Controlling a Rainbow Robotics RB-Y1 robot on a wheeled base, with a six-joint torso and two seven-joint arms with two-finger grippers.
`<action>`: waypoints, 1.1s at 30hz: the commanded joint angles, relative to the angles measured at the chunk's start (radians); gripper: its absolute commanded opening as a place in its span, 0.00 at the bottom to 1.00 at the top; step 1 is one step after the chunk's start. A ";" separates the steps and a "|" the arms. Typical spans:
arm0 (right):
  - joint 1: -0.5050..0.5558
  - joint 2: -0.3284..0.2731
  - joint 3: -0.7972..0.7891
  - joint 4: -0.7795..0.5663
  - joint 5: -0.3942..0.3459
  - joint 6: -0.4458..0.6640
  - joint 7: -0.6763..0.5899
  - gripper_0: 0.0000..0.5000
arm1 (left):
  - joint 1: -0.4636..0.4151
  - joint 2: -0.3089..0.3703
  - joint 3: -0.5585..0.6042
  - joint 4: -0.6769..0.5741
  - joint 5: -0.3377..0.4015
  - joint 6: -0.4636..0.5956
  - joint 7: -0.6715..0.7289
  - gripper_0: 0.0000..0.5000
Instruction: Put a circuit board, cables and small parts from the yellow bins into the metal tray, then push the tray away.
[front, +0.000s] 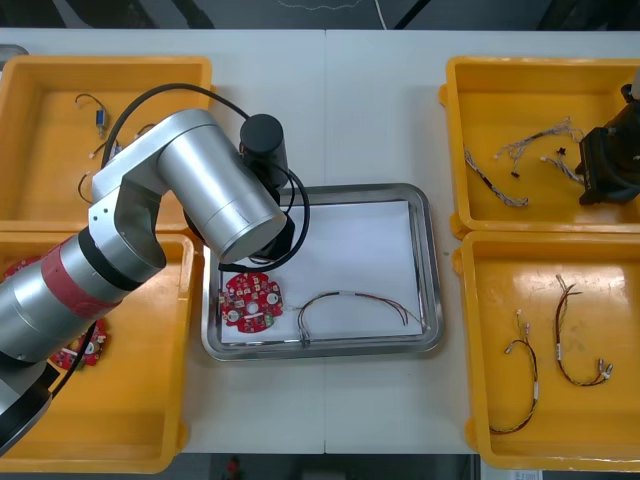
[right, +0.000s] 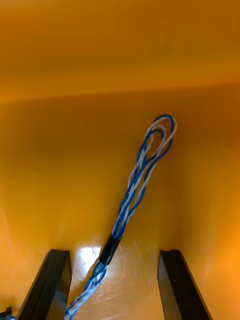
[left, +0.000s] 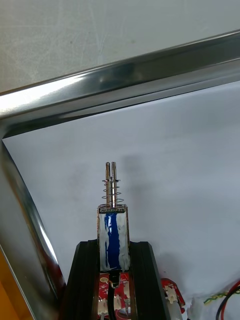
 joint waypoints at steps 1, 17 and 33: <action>0.010 0.016 -0.003 -0.014 -0.016 -0.012 -0.040 1.00 | 0.029 -0.013 -0.007 0.003 -0.035 -0.023 -0.057 0.00; 0.045 0.018 0.058 -0.016 -0.059 -0.032 -0.033 0.06 | 0.044 -0.010 -0.007 0.035 -0.074 -0.069 -0.066 0.96; 0.048 -0.020 0.076 -0.240 -0.025 0.161 0.035 0.00 | 0.023 -0.007 0.149 -0.175 0.034 0.131 -0.054 1.00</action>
